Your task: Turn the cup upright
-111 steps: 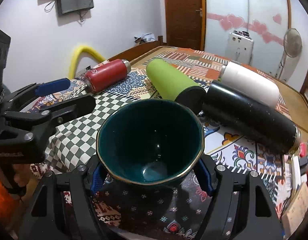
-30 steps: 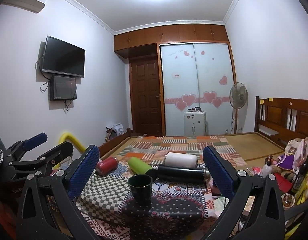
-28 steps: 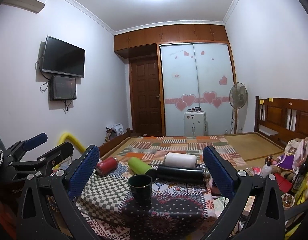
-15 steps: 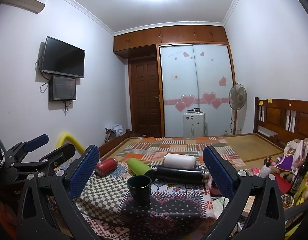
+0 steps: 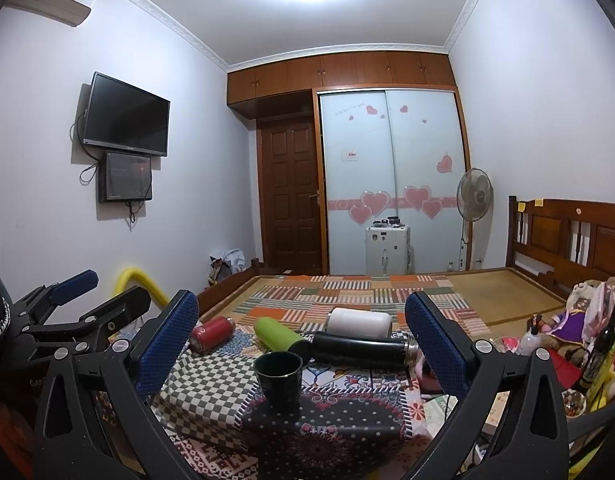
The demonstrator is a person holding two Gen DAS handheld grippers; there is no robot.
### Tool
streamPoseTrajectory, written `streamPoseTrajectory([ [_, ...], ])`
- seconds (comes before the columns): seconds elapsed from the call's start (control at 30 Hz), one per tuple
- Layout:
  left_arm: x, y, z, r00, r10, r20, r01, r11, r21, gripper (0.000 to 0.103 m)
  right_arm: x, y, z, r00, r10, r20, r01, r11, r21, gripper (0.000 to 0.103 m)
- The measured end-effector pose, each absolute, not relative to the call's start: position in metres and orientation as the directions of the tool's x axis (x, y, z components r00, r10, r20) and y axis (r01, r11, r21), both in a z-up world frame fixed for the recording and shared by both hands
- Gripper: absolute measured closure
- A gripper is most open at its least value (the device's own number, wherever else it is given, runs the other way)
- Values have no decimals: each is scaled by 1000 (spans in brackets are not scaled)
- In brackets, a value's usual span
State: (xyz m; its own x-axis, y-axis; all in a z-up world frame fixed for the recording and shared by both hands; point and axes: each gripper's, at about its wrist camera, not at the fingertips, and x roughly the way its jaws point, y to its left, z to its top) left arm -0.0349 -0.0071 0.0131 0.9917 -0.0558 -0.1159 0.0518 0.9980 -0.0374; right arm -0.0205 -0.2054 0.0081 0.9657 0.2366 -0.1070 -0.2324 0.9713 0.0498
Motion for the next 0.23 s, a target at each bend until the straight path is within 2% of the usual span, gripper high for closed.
streamPoseTrajectory([
  [0.23, -33, -8, 11, 990, -60, -129, 55, 998, -43, 0, -20, -205, 7, 964, 242, -107, -237, 970, 55, 0],
])
